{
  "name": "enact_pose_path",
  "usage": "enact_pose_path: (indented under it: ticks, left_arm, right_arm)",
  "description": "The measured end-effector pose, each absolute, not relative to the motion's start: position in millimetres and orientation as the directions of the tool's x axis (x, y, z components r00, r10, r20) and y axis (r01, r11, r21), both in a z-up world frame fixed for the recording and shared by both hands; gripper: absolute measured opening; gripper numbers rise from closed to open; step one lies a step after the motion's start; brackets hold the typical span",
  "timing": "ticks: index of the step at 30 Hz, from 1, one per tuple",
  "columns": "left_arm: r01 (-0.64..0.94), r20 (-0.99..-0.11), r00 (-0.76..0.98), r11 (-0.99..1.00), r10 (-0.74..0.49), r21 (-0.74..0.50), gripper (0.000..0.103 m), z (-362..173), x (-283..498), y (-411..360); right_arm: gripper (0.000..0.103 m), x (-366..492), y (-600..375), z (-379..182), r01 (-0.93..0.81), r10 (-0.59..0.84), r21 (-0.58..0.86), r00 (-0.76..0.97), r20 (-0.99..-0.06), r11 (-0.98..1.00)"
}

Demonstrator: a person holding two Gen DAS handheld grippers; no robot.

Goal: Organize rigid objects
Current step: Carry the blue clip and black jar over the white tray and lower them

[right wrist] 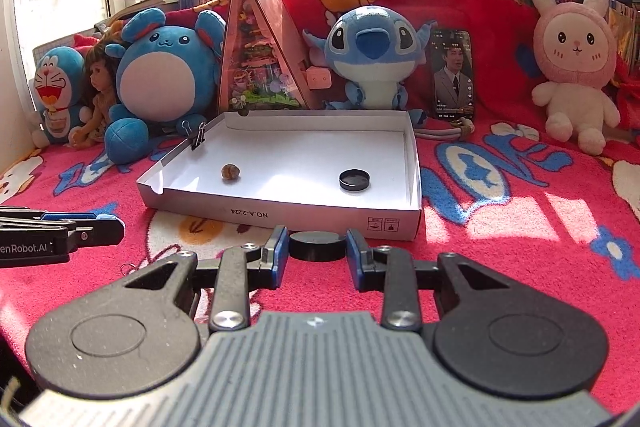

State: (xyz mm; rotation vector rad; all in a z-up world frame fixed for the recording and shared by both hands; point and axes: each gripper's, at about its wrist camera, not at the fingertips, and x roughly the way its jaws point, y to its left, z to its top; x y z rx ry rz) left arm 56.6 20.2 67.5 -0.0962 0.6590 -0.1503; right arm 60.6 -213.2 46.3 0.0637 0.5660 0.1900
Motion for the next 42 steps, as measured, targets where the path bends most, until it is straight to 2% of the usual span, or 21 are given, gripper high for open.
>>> enact_pose_path:
  ticks: [9, 22, 27, 35, 42]
  left_arm:
    - [0.105, -0.590, 0.790, 0.984, -0.169, -0.140, 0.035, 80, 95, 16]
    - [0.078, -0.702, 0.692, 0.984, -0.171, -0.163, 0.035, 52, 180, -2]
    - [0.071, -0.716, 0.683, 0.988, -0.146, -0.135, 0.035, 40, 195, -10]
    - [0.067, -0.727, 0.674, 0.991, -0.133, -0.119, 0.035, 29, 207, -15]
    - [0.074, -0.725, 0.676, 0.991, -0.134, -0.114, 0.035, 24, 211, -18]
  right_arm:
    - [0.037, 107, -228, 64, -0.113, 0.203, 0.196, 0.820, -0.536, 0.974]
    - [0.037, 202, -235, 44, -0.043, 0.198, 0.248, 0.737, -0.646, 0.968]
    - [0.037, 213, -229, 32, -0.051, 0.208, 0.254, 0.735, -0.645, 0.966]
    - [0.037, 214, -216, 22, -0.107, 0.173, 0.145, 0.786, -0.594, 0.984]
    - [0.037, 214, -212, 12, -0.136, 0.158, 0.083, 0.776, -0.610, 0.987]
